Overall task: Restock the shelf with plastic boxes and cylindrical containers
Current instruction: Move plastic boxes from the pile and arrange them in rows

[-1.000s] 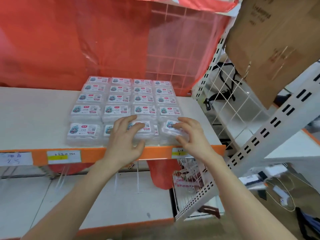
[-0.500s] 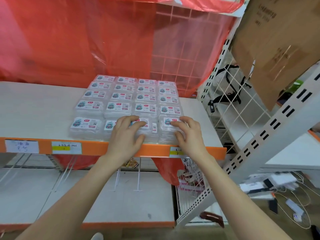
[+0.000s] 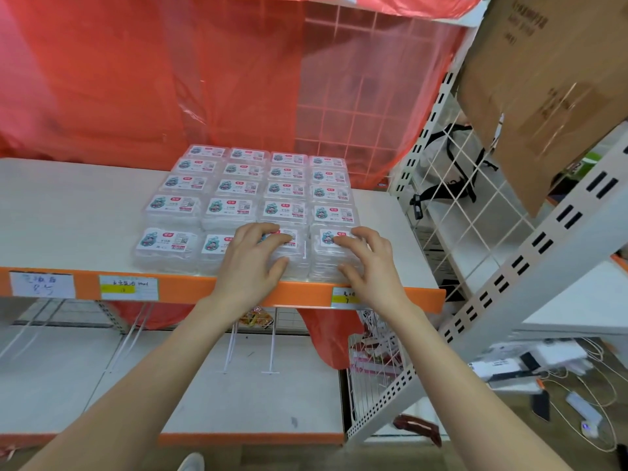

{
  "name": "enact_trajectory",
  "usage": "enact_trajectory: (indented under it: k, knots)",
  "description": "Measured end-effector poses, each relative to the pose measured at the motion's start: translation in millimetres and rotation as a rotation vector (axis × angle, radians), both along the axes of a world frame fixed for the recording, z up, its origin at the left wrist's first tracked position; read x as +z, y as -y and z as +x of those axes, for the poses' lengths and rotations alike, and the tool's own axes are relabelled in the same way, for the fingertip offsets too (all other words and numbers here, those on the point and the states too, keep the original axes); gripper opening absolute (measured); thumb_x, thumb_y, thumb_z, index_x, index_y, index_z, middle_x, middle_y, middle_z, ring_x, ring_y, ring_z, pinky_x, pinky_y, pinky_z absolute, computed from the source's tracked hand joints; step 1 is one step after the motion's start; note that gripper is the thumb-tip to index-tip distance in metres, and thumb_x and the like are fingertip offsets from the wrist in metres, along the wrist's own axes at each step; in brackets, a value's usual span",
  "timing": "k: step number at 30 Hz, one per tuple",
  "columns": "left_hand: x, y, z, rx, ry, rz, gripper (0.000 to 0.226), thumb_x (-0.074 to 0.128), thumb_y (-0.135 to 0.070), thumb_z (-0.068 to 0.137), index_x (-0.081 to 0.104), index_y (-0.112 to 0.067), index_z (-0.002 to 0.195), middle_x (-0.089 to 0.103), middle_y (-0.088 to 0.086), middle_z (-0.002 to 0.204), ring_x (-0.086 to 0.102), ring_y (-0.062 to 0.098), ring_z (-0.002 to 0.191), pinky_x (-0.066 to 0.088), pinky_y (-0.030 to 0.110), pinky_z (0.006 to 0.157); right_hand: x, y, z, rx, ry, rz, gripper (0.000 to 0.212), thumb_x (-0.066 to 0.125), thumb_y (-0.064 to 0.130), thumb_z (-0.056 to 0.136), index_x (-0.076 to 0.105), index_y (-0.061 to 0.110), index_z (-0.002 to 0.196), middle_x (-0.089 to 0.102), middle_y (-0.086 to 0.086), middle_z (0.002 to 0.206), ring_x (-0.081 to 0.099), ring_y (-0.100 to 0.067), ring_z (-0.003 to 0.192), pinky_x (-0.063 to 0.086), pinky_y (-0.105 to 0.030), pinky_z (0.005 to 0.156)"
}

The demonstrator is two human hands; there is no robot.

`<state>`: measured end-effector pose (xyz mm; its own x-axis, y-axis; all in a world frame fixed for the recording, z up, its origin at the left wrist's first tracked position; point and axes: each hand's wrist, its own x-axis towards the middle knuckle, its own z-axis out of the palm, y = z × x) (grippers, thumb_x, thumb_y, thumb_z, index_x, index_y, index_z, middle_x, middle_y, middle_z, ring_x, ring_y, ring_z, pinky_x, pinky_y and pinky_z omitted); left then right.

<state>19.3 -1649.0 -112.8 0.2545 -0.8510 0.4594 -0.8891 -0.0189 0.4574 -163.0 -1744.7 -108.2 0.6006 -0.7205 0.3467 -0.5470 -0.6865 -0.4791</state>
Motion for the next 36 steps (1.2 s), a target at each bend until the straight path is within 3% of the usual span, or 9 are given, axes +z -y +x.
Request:
enact_trajectory:
  k: [3, 11, 30, 36]
  knots:
    - [0.1, 0.8, 0.0, -0.003, 0.005, -0.005, 0.032, 0.069, -0.005, 0.078, 0.066, -0.005, 0.110, 0.058, 0.018, 0.115, 0.047, 0.038, 0.113, 0.033, 0.041, 0.098, -0.8, 0.1, 0.2, 0.012, 0.021, 0.022, 0.042, 0.061, -0.001, 0.083, 0.058, 0.012, 0.123, 0.041, -0.016, 0.133, 0.038, -0.035, 0.121, 0.021, -0.021, 0.097]
    - [0.1, 0.1, -1.3, -0.010, 0.010, -0.017, 0.031, 0.069, -0.004, 0.078, 0.066, -0.003, 0.109, 0.059, 0.019, 0.114, 0.048, 0.039, 0.113, 0.033, 0.043, 0.098, -4.8, -2.5, 1.4, -0.008, 0.057, 0.066, 0.050, 0.062, 0.000, 0.082, 0.052, 0.012, 0.129, 0.034, -0.017, 0.140, 0.037, -0.033, 0.126, 0.029, -0.036, 0.107]
    - [0.4, 3.5, -2.1, -0.031, 0.010, -0.036, 0.031, 0.069, -0.003, 0.077, 0.066, -0.002, 0.108, 0.059, 0.021, 0.112, 0.048, 0.041, 0.111, 0.034, 0.042, 0.096, -4.8, -0.3, 1.7, -0.001, 0.110, 0.064, 0.045, 0.064, -0.003, 0.081, 0.057, 0.010, 0.124, 0.039, -0.018, 0.136, 0.041, -0.032, 0.123, 0.030, -0.031, 0.105]
    - [-0.2, 3.7, -1.7, -0.029, 0.011, -0.031, 0.031, 0.068, -0.005, 0.080, 0.065, -0.002, 0.111, 0.058, 0.019, 0.115, 0.046, 0.038, 0.114, 0.031, 0.039, 0.099, -6.2, 0.7, 1.0, 0.012, 0.108, 0.049, 0.045, 0.064, -0.003, 0.081, 0.057, 0.009, 0.124, 0.040, -0.019, 0.136, 0.041, -0.034, 0.123, 0.032, -0.035, 0.106]
